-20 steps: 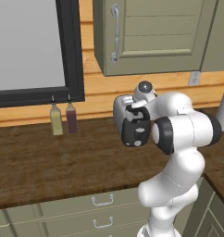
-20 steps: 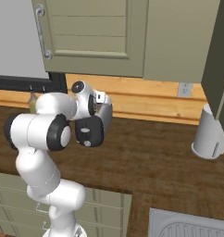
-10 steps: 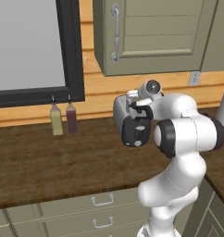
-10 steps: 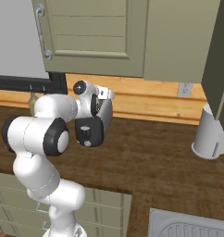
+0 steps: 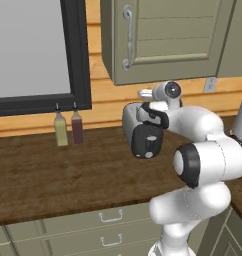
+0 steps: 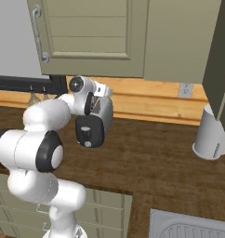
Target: Start the toaster. Once the lever pops up, take the bread to the plate on the dining counter.
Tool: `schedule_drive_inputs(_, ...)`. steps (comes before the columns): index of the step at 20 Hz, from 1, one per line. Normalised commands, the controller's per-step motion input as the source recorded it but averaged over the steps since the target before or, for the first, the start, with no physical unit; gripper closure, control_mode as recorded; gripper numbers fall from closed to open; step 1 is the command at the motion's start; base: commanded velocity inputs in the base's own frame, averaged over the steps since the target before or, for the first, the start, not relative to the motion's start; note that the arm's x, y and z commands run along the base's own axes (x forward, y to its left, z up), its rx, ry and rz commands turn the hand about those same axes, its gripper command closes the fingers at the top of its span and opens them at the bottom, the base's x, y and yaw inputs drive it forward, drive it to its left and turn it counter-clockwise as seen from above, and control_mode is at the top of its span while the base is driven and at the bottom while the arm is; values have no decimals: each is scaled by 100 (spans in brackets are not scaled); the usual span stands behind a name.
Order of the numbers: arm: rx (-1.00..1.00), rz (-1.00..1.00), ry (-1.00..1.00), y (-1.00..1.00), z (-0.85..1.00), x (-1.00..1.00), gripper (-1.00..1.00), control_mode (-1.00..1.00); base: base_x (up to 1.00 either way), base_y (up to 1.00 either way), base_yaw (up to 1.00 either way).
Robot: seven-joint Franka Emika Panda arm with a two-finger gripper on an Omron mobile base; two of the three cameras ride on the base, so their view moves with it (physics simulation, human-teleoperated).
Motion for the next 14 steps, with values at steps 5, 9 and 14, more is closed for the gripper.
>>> schedule_drive_inputs(5, 16, 3, 17, -10, 37, -99, 100, -100, 0, 0, 0)
schedule_drive_inputs(9, 11, 0, 1, -8, 37, -100, 100, -100, 0, 0, 0)
schedule_drive_inputs(14, 2, 1, 0, -1, 14, -100, 100, -100, 0, 0, 0)
